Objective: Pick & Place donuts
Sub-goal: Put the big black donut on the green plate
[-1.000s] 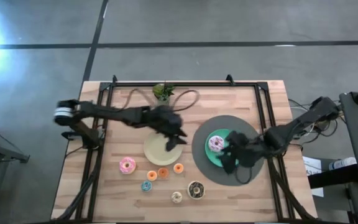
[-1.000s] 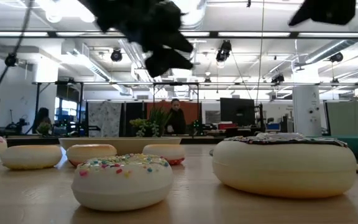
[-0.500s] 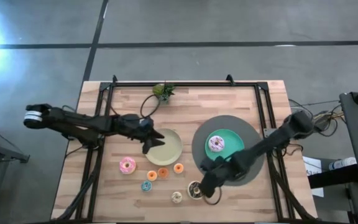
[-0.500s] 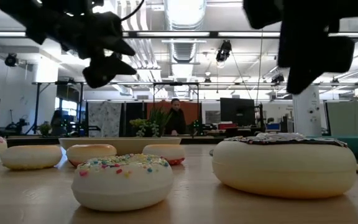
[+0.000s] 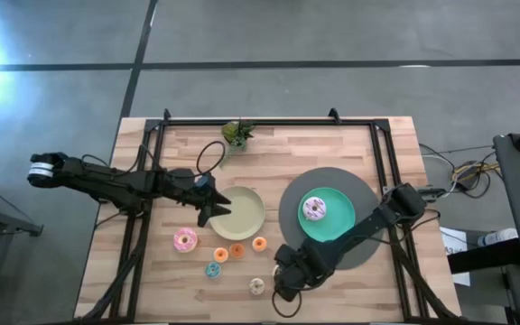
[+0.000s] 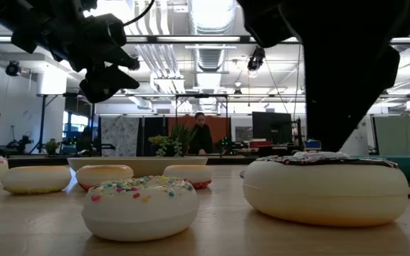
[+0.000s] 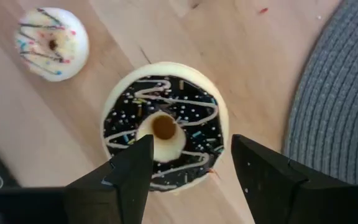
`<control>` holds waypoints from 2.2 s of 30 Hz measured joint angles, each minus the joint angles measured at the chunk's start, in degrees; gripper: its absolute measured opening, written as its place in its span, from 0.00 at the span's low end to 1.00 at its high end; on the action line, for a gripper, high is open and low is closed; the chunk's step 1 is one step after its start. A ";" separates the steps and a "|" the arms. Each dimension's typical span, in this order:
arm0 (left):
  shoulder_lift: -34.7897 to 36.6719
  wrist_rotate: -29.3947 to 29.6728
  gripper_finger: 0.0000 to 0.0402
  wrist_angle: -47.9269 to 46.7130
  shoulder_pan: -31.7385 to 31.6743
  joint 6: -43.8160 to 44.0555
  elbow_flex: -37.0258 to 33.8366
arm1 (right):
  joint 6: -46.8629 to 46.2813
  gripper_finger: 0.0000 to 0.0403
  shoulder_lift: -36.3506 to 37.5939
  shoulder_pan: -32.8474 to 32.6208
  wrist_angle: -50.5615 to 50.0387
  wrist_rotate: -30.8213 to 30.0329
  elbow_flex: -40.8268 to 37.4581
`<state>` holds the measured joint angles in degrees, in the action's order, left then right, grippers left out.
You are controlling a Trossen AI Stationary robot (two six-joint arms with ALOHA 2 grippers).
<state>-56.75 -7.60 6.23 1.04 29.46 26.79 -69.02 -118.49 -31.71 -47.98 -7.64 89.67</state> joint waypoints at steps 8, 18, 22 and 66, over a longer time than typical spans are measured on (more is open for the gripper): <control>0.02 0.00 0.42 -0.07 -0.02 -1.36 0.02 | -1.82 0.53 -1.76 0.06 -0.74 0.20 0.10; 0.02 -0.02 0.42 -0.31 -0.02 -1.28 0.02 | -1.37 0.52 -3.79 1.23 -0.30 0.17 -0.72; 0.02 -0.01 0.42 -0.33 -0.02 -0.84 0.02 | -1.69 0.49 -4.85 1.87 1.07 1.21 -0.75; 0.00 0.83 0.42 -0.70 -0.04 2.17 0.02 | -43.43 0.08 45.82 15.69 -4.59 -4.53 -49.02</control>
<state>-56.75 -6.76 5.52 0.99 31.63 26.81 -112.46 -72.67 -16.02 -52.57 -12.16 40.65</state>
